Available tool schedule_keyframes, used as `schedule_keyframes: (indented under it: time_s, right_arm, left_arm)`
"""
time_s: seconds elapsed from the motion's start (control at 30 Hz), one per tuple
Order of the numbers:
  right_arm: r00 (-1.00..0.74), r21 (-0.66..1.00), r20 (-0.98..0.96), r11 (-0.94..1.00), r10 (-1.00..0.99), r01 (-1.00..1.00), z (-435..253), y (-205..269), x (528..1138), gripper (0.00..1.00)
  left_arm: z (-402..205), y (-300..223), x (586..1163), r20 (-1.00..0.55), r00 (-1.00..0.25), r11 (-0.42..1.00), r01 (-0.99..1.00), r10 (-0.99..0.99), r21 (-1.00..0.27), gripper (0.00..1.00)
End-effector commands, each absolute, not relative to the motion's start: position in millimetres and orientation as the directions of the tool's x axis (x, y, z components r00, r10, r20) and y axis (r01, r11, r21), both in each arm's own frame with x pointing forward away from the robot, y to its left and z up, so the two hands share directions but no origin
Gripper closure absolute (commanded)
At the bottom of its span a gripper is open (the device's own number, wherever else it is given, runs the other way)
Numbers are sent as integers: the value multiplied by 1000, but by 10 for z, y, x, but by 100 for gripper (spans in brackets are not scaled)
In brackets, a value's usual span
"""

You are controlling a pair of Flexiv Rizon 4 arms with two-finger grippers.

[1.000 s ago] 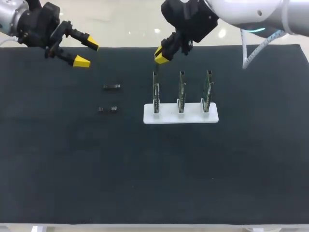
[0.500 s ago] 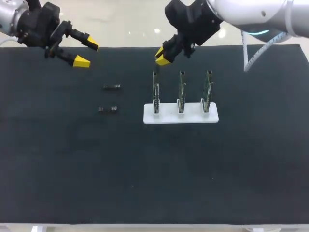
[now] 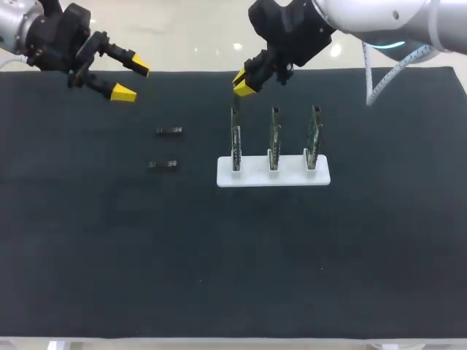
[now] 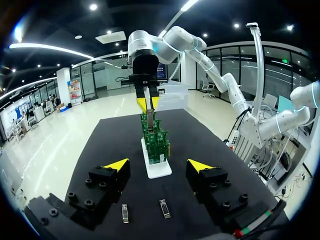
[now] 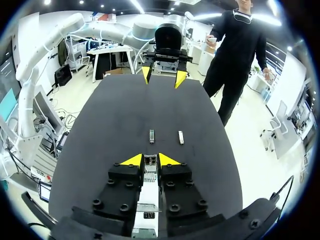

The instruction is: Pick up the optical module with the left hand, and insert it into the network port with the right hand.

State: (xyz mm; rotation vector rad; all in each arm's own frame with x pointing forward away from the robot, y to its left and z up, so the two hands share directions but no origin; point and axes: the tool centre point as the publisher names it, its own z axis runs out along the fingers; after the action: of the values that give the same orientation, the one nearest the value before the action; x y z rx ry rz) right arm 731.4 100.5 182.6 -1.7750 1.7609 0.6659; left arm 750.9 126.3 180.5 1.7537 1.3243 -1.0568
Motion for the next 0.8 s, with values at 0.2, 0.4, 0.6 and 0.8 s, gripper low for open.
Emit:
schedule_keyframes:
  time_s: [0.2, 0.4, 0.6, 0.8]
  right_arm:
    - [18, -35, -685, 9, -729, -999, 1836, 1020, 7310, 100]
    - [24, -42, -686, 7, -727, -999, 1816, 1031, 7313, 100]
    - [29, -46, -686, 4, -727, -999, 1801, 1024, 7309, 100]
    - [35, -53, -687, 3, -726, -999, 1768, 1017, 7308, 100]
  left_arm:
    - [1806, 1260, 7519, -899, 149, -245, 968, 411, 49, 0]
    - [1806, 1260, 7519, -899, 149, -245, 968, 411, 49, 0]
    - [1806, 1260, 7519, -899, 149, -245, 968, 411, 49, 0]
    - [1806, 1260, 7519, -899, 149, -245, 968, 411, 49, 0]
